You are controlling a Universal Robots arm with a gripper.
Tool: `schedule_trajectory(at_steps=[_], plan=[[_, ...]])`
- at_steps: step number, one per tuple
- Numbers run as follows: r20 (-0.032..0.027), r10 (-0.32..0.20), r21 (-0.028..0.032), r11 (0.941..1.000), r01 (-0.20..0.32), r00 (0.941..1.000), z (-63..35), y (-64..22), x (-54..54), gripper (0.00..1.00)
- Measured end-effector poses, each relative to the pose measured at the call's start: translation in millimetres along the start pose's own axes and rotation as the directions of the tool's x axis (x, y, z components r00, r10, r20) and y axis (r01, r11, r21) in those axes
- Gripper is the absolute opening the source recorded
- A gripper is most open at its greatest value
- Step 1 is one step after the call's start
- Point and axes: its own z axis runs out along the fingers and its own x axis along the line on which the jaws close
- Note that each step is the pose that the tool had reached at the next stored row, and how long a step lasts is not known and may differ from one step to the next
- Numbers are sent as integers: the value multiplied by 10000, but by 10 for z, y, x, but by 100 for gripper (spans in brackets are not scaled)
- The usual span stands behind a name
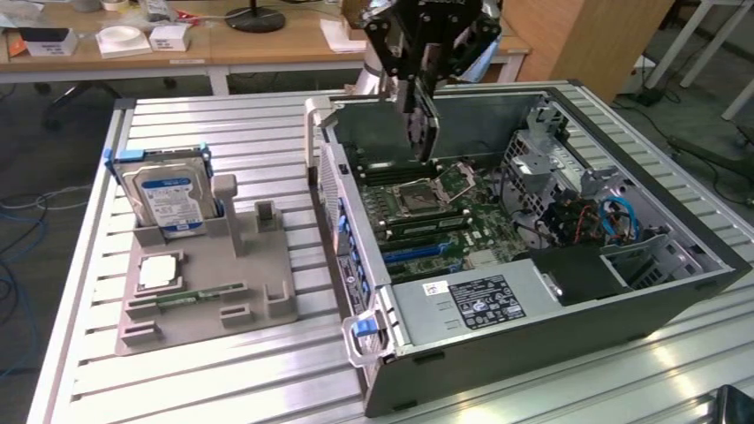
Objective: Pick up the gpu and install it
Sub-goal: 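Pick up the gpu and move the gpu toward the slot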
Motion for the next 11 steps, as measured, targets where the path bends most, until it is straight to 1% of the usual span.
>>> schedule_trajectory(at_steps=[11], plan=[[0, -1, 0, 10000, 1, 10000, 13, 26, -502, 26]])
